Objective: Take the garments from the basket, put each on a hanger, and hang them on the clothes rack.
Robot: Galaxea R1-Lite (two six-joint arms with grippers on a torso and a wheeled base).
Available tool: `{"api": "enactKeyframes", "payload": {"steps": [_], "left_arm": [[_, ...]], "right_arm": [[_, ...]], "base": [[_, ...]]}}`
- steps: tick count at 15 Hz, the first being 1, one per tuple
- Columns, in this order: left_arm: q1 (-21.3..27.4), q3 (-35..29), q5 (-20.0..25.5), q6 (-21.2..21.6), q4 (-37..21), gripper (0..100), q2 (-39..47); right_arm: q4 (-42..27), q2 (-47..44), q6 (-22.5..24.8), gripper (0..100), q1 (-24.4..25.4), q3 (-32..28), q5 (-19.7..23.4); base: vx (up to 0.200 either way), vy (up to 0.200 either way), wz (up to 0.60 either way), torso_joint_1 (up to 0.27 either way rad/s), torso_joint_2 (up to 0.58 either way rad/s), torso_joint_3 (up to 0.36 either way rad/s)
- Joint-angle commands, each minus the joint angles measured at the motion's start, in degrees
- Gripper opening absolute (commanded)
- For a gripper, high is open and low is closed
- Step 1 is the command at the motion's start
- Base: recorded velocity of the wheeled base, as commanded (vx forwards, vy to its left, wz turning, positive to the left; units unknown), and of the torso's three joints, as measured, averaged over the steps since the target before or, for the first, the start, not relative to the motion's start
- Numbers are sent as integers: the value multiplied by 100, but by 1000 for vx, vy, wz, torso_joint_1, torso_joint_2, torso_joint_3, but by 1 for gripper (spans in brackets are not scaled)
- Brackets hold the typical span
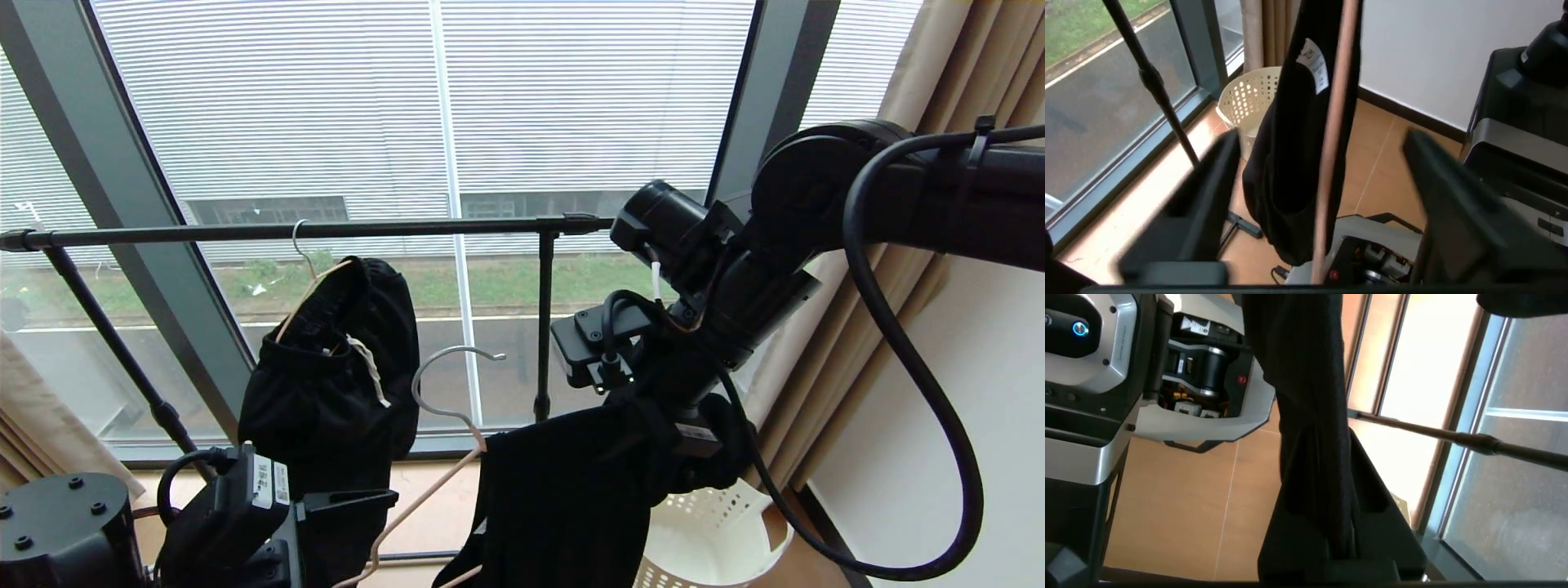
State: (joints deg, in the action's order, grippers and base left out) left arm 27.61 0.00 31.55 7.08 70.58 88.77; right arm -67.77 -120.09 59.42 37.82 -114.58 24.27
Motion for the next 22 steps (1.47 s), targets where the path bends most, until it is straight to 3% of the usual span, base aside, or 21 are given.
{"api": "enactKeyframes", "payload": {"steps": [1, 2, 5, 6, 7, 8, 10, 11, 13, 17, 22], "left_arm": [[-256, 0, 27, -67, 34, 100, -325], [-388, 0, 176, -374, 87, 100, -659], [-1293, -404, 994, -2088, 87, 100, -1556], [-1830, -519, 1494, -2413, 87, 100, -1565], [-1961, -536, 1635, -2466, 87, 100, -1556], [-2990, -686, 2839, -2870, 70, 100, -1433], [-3719, -791, 3709, -3002, 87, 100, -870], [-3825, -835, 3744, -2993, 96, 100, -589], [-4106, -984, 3797, -2993, 140, 100, 9], [-4282, -1195, 3824, -3037, 193, 100, 694], [-3702, -1248, 3674, -3240, 184, 100, 1239]], "right_arm": [[9, 100, -238, 0, -2, -1, -10], [9, 144, -457, 0, -2, -1, -19], [27, 337, -950, 0, -116, 6, -63], [53, 443, -958, 0, -196, 94, -54], [71, 460, -958, 0, -204, 120, -54], [132, 583, -932, 0, -266, 252, -28], [132, 592, -950, 0, -301, 252, -19], [141, 601, -950, 0, -363, 243, -10], [185, 671, -888, 0, -468, 269, 438], [203, 847, -695, 0, -512, 524, 517], [211, 1005, -651, 0, -486, 577, 535]], "base": [[0, 0, 0, 0, 0, 0], [0, 0, 0, 0, 0, 0], [0, 0, 0, 0, 0, 0], [0, 0, 0, 0, 0, 0], [0, 0, 0, 0, 0, 0], [0, 0, 0, 0, 0, 0], [0, 0, 0, 0, 0, 0], [0, 0, 0, 0, 0, 0], [0, 0, 0, 0, 0, 0], [0, 0, 0, 0, 0, 0], [0, 0, 0, 0, 0, 0]]}}
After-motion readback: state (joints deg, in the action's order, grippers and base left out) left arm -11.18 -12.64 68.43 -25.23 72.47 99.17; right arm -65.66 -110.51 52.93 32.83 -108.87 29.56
